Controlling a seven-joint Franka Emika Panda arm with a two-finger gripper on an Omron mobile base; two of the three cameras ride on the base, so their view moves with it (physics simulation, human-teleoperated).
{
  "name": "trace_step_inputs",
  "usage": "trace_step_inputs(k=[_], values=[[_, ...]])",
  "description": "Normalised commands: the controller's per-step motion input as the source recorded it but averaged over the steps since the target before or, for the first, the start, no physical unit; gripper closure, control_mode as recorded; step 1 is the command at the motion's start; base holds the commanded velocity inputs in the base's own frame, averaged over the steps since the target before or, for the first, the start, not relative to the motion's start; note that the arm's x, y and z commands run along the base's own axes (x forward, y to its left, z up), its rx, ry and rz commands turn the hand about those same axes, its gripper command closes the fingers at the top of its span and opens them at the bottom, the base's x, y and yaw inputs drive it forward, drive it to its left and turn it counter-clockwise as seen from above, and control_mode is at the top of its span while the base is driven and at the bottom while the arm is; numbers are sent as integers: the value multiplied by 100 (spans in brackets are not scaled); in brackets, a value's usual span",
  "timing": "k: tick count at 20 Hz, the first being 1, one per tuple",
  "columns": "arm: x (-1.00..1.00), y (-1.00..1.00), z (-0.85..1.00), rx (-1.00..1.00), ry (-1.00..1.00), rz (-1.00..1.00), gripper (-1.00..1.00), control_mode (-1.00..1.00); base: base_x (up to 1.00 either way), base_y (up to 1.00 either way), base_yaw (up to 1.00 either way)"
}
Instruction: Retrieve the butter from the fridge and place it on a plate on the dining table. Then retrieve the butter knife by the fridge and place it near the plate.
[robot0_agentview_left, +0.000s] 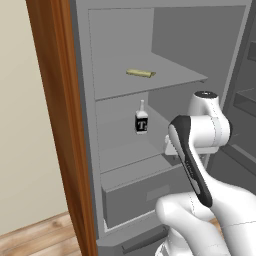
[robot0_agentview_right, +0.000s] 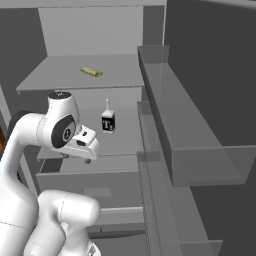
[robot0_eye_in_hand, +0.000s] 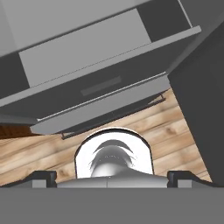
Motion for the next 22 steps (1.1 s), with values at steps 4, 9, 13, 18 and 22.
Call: trace_step_inputs(k=[4,9,13,18,22], values=[[1,0,0,0,-1,1,-100,-100,0,0,0],[0,3,35,-7,-18,21,-100,-100,0,0,0],[-3,-2,50,-11,-30,24,-100,-100,0,0,0],[0,0,69,-24,-19,19,-100,-100,0,0,0],[0,9,66,-18,-7,10,-100,-100,0,0,0]])
